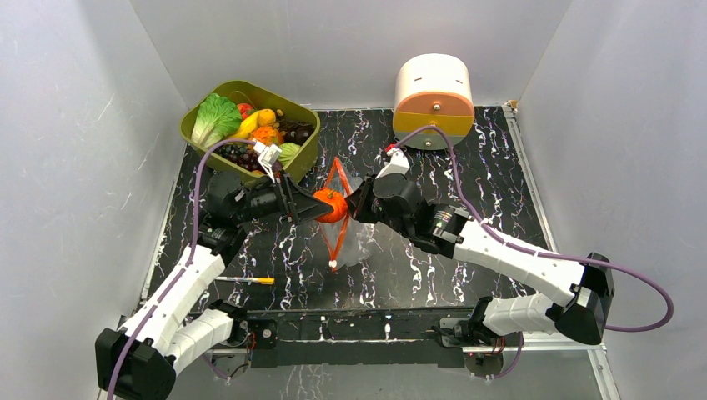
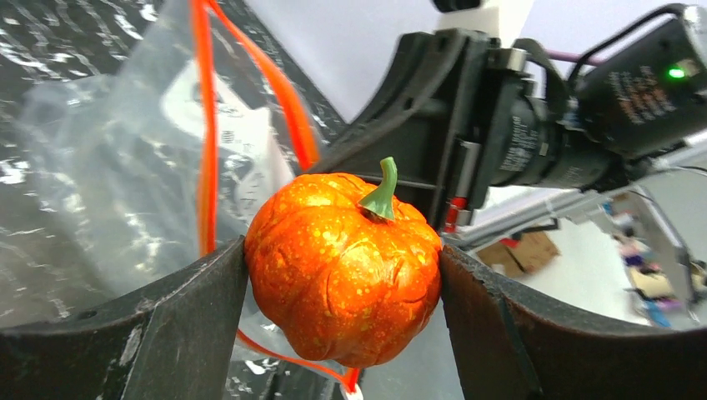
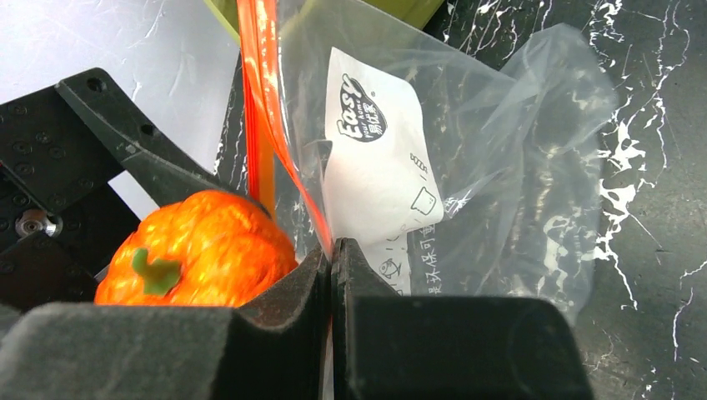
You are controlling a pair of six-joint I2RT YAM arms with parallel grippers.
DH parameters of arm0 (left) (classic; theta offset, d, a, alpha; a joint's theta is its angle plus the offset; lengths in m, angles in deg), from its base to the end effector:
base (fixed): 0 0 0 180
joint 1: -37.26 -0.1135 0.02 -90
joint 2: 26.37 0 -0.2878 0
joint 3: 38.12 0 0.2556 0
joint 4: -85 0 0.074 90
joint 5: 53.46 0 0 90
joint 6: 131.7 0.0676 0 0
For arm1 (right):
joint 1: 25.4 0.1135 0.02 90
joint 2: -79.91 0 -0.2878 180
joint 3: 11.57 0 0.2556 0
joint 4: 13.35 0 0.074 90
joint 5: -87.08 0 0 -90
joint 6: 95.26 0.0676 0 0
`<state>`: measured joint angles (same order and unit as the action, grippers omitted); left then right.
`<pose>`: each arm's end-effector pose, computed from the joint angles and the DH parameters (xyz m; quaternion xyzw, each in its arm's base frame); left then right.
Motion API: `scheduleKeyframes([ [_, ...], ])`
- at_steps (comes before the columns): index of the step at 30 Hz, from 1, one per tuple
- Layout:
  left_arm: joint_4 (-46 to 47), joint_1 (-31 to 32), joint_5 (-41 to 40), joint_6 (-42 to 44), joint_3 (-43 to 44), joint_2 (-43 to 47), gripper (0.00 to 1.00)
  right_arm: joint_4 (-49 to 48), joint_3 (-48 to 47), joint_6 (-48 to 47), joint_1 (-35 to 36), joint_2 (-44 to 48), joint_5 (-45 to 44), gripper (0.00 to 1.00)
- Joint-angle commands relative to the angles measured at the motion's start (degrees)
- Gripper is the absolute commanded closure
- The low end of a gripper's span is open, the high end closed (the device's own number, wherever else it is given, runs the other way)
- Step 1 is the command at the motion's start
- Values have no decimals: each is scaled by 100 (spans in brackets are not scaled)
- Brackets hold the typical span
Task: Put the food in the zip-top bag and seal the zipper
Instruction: Place the fake fruit in the zipper food storage bag.
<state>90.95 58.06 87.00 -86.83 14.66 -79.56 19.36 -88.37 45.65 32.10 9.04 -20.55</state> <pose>0.1868 -0.1267 0.3534 0.1804 0.6608 -0.6048 0.4061 0.1803 0.2450 0.3494 0.0318 0.8448 0.3438 0.4088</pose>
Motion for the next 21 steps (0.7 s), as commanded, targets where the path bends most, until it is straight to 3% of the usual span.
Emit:
scheduleKeyframes([
  [1, -1408, 39, -636, 1123, 482, 5, 41, -660, -160, -87, -19, 164, 327, 100],
  [15, -2499, 92, -1477, 1977, 784, -141, 44, -758, -29, -99, -19, 200, 440, 100],
  [21, -2380, 103, -1202, 1815, 765, -174, 39, -799, 24, -78, -19, 156, 534, 100],
])
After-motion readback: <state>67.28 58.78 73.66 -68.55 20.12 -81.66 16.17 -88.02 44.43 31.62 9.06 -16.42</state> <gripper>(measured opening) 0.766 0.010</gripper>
